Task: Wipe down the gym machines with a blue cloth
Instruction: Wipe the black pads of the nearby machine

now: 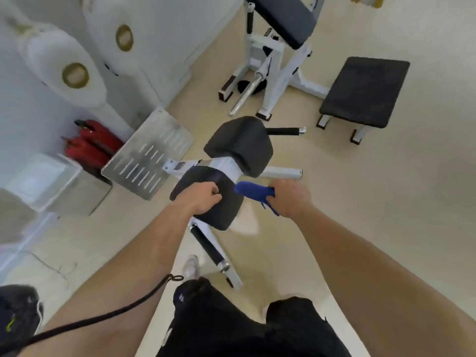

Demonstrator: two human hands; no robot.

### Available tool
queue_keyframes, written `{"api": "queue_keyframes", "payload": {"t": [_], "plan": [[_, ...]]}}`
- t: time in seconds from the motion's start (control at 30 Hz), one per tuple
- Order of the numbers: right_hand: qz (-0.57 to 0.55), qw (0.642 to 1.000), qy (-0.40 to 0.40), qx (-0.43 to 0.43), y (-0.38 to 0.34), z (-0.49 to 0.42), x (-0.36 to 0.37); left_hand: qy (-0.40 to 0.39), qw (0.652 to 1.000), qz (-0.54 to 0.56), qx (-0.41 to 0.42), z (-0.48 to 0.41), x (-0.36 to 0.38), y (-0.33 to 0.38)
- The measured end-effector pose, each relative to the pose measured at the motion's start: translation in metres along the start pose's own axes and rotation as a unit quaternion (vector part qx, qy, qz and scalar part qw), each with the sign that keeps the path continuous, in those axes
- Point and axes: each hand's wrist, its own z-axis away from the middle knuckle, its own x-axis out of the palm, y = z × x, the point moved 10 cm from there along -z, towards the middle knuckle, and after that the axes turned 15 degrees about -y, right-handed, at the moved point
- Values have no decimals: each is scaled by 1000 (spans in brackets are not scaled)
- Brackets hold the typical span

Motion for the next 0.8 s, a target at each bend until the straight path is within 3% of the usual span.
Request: {"api": "queue_keyframes", "payload": {"t": [0.17, 0.33, 0.57, 0.8], "plan": [[96, 992, -36, -69, 22, 10, 4, 24, 991, 121, -48, 35, 69, 9], [123, 989, -33, -77, 35, 24, 8, 28, 987, 142, -66, 56, 109, 12], [120, 986, -45, -106, 37, 5, 2, 58, 982, 168, -62, 53, 117, 22], [173, 966, -93, -166, 38, -58, -16, 101, 951, 272, -103, 21, 102, 38]]}}
